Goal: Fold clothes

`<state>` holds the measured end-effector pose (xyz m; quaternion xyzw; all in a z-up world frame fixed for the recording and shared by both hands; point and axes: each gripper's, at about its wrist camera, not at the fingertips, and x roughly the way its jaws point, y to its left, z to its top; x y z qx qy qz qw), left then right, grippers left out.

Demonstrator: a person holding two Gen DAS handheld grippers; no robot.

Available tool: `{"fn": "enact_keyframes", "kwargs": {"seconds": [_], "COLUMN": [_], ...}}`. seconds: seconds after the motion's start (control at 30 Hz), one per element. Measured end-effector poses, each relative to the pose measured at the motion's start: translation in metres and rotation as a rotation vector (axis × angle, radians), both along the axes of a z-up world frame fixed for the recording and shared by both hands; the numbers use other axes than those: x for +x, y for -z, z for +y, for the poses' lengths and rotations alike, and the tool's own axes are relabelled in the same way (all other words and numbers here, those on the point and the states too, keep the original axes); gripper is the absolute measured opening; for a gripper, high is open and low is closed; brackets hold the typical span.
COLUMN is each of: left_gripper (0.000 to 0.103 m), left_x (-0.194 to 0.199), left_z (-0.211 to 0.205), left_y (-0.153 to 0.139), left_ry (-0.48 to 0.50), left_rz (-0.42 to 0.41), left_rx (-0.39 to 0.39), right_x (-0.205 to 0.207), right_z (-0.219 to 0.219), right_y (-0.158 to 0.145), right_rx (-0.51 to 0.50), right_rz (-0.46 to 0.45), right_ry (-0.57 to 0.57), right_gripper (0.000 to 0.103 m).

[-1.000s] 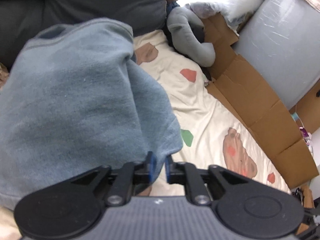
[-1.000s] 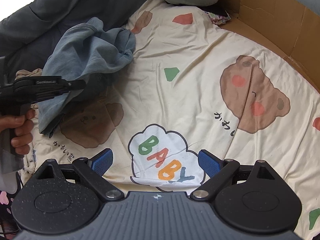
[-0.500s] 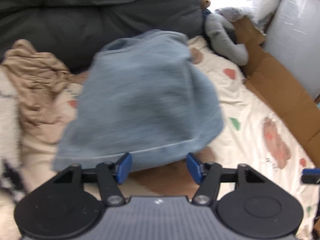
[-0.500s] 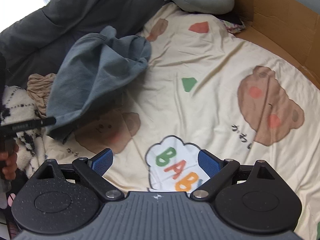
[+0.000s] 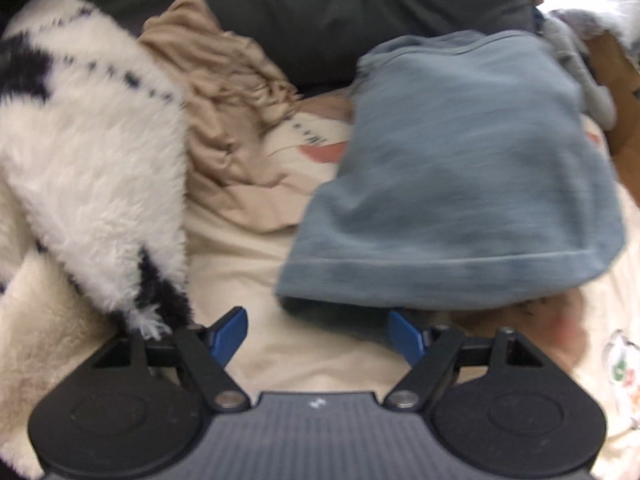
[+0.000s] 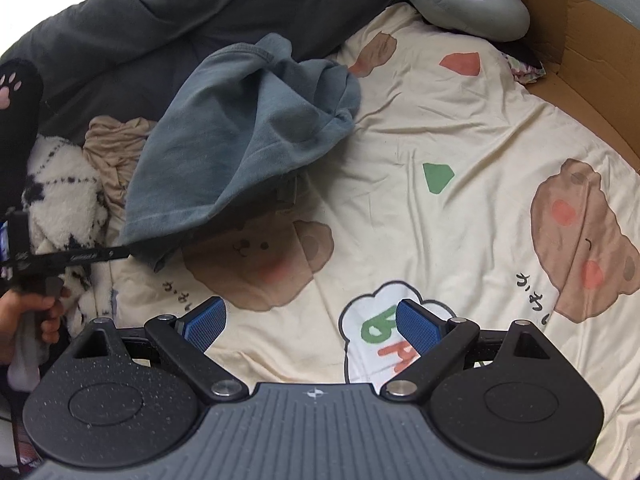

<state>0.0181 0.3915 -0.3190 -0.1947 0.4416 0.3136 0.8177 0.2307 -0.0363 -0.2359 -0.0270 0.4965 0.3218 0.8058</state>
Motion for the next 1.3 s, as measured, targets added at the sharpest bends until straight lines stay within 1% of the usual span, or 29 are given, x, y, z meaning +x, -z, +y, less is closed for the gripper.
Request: {"fn": "enact_keyframes", "kwargs": {"seconds": [0.1, 0.23, 0.3, 0.33, 0.37, 0.4, 0.43, 0.47, 0.5, 0.57, 0.67, 0.8, 1.0, 1.17, 1.3], "left_gripper": [0.079, 0.077, 0.074, 0.068, 0.055, 0.046, 0.031, 0.017, 0.012, 0.006, 0.005, 0.005, 0.004, 0.004, 0.004], "left_x": [0.001, 0.007, 0.010, 0.011, 0.012, 0.013, 0.014, 0.016, 0.015, 0.013, 0.008, 0.003, -0.008, -0.020, -0.025], "left_z": [0.004, 0.008, 0.009, 0.010, 0.010, 0.011, 0.011, 0.011, 0.011, 0.010, 0.007, 0.004, -0.004, -0.015, -0.030], "left_y": [0.011, 0.019, 0.021, 0.021, 0.021, 0.022, 0.022, 0.022, 0.020, 0.012, -0.004, -0.030, -0.067, -0.100, -0.134], "left_ry": [-0.015, -0.012, -0.002, 0.005, 0.012, 0.019, 0.025, 0.026, 0.025, 0.028, 0.059, 0.102, 0.110, 0.111, 0.135], "left_rz": [0.000, -0.013, -0.030, -0.039, -0.049, -0.058, -0.058, -0.040, -0.035, -0.042, -0.054, -0.066, -0.067, -0.077, -0.091], "left_rx": [0.027, 0.089, 0.097, 0.100, 0.102, 0.104, 0.107, 0.112, 0.116, 0.119, 0.139, 0.131, 0.149, 0.130, 0.119], "right_x": [-0.002, -0.002, -0.003, -0.004, -0.005, -0.006, -0.006, -0.007, -0.007, -0.006, -0.006, -0.005, -0.007, -0.004, -0.003], "right_z": [-0.001, 0.000, 0.001, 0.001, 0.002, 0.002, 0.002, 0.002, 0.002, 0.001, 0.001, 0.002, 0.003, 0.001, 0.003], "right_y": [0.001, 0.005, 0.006, 0.006, 0.006, 0.007, 0.007, 0.007, 0.008, 0.008, 0.007, 0.006, 0.007, 0.004, -0.008], "right_rx": [-0.019, -0.026, -0.029, -0.029, -0.030, -0.031, -0.030, -0.028, -0.026, -0.023, -0.014, 0.004, 0.019, 0.031, 0.085], "right_rz": [0.004, 0.009, 0.011, 0.012, 0.012, 0.011, 0.010, 0.010, 0.010, 0.009, 0.002, -0.002, 0.001, -0.005, -0.004], "right_ry": [0.000, 0.000, -0.005, -0.010, -0.016, -0.020, -0.022, -0.021, -0.019, -0.015, -0.013, -0.010, -0.015, -0.007, 0.012], "right_gripper": [0.094, 0.094, 0.094, 0.094, 0.094, 0.094, 0.094, 0.094, 0.094, 0.094, 0.094, 0.094, 0.094, 0.094, 0.094]}}
